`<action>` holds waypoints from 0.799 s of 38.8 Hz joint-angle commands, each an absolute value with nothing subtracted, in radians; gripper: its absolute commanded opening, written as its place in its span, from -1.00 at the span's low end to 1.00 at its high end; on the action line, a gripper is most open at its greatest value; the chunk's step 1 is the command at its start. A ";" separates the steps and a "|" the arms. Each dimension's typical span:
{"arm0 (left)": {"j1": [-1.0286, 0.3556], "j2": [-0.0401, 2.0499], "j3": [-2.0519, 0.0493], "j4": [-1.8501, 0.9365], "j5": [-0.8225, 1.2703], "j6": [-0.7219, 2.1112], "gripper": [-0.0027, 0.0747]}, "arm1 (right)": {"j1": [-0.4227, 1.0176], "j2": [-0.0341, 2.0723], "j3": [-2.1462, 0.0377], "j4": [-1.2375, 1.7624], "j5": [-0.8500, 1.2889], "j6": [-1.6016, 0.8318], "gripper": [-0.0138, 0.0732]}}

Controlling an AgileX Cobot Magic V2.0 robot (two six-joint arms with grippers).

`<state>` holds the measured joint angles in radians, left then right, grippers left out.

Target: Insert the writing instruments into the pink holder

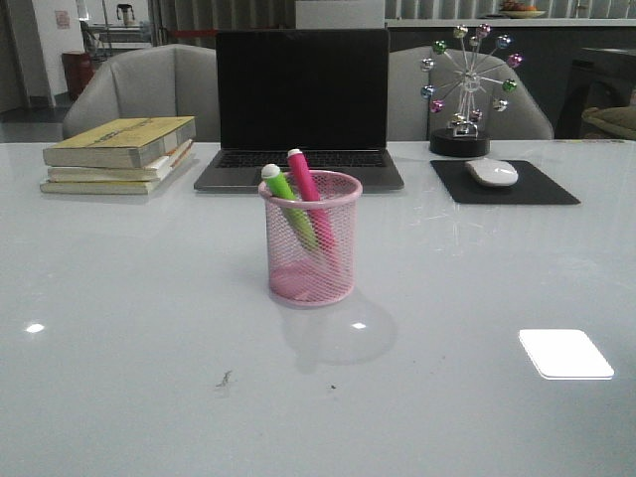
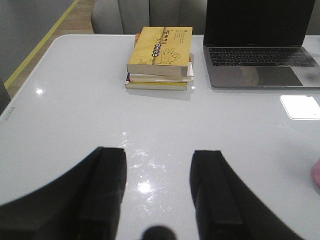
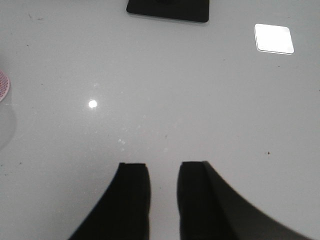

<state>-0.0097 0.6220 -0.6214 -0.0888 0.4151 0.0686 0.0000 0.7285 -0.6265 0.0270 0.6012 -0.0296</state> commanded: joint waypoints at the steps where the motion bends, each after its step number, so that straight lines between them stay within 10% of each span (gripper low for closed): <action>1: -0.009 0.625 -0.650 -0.092 0.326 0.068 0.00 | -0.005 0.724 -0.654 0.021 0.532 -0.039 -0.29; 10: -0.009 0.625 -0.650 -0.092 0.326 0.068 0.00 | -0.005 0.724 -0.654 0.021 0.532 -0.039 -0.61; 31: -0.009 0.625 -0.650 -0.092 0.326 0.068 0.00 | -0.005 0.724 -0.654 0.030 0.534 -0.037 -0.63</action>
<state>-0.0097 0.6220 -0.6214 -0.0888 0.4115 0.0686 0.0000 0.7285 -0.6265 0.0270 0.6012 -0.0296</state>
